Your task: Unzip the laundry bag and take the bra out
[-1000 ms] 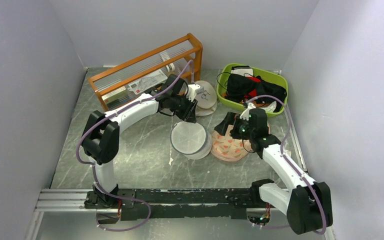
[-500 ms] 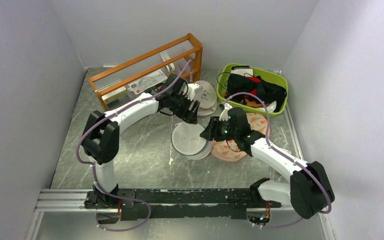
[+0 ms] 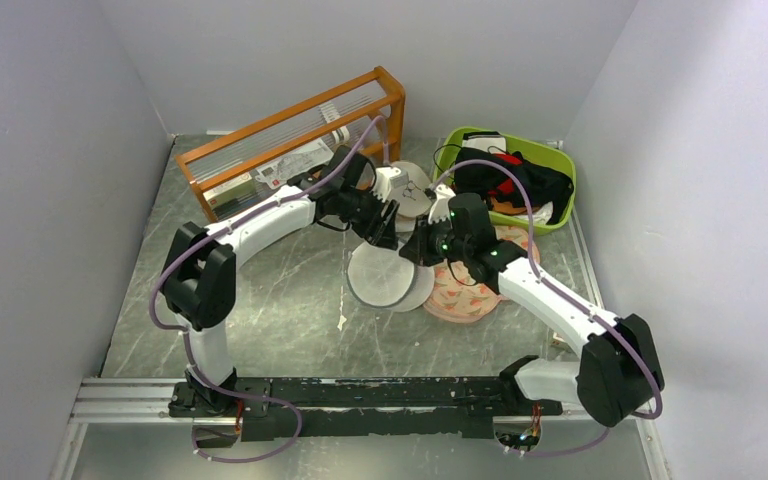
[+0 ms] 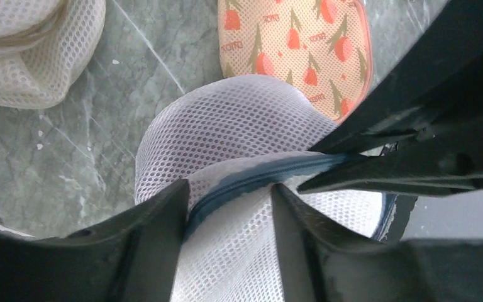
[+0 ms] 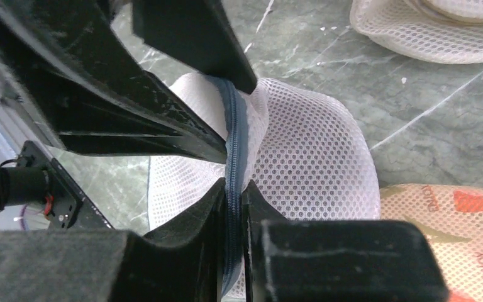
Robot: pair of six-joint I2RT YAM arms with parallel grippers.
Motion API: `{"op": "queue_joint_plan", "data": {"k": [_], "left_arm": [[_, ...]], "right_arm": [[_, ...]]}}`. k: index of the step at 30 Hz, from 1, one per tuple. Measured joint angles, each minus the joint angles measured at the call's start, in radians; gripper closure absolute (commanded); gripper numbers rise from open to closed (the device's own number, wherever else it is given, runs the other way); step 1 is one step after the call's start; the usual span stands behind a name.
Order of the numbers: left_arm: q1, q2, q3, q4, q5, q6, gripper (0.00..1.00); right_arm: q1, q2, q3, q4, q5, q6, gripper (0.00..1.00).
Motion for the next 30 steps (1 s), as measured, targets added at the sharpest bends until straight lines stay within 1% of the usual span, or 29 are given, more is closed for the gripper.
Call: {"op": "queue_joint_plan", "data": {"k": [4,9,11,12,15,17,19,20,22,25,27,30], "left_arm": [[0.001,-0.017,0.000,0.000,0.000,0.009,0.63],[0.006,-0.028,0.000,-0.013,-0.013,0.016,0.92],[0.006,-0.044,-0.007,-0.013,-0.024,0.011,0.93],[0.006,-0.060,-0.018,-0.011,-0.033,0.010,0.93],[0.007,-0.120,-0.059,-0.002,-0.073,-0.020,0.93],[0.007,-0.185,-0.117,0.019,-0.125,-0.073,0.93],[0.010,-0.258,-0.193,0.046,-0.179,-0.154,0.93],[0.018,-0.310,-0.256,0.076,-0.208,-0.223,0.93],[0.034,-0.395,-0.366,0.129,-0.233,-0.340,0.93],[0.086,-0.529,-0.562,0.219,-0.267,-0.552,0.93],[0.118,-0.605,-0.678,0.284,-0.297,-0.696,0.93],[0.129,-0.707,-0.801,0.371,-0.346,-0.876,0.93]], "right_arm": [[0.000,0.051,0.042,-0.024,0.018,-0.036,0.89],[-0.001,0.106,0.068,-0.023,0.026,-0.054,0.88],[-0.001,0.135,0.087,-0.024,0.035,-0.056,0.87],[-0.001,0.151,0.100,-0.025,0.036,-0.056,0.83],[0.000,0.192,0.145,-0.027,0.032,-0.060,0.63],[0.002,0.210,0.166,-0.024,0.024,-0.068,0.51],[0.003,0.226,0.180,-0.019,0.014,-0.086,0.38],[0.005,0.236,0.185,-0.016,0.008,-0.102,0.32],[0.006,0.253,0.195,-0.014,-0.006,-0.116,0.23],[0.006,0.286,0.205,0.018,-0.019,-0.142,0.14],[0.006,0.297,0.192,0.054,-0.031,-0.147,0.12],[0.004,0.297,0.163,0.094,-0.036,-0.151,0.10]]}}
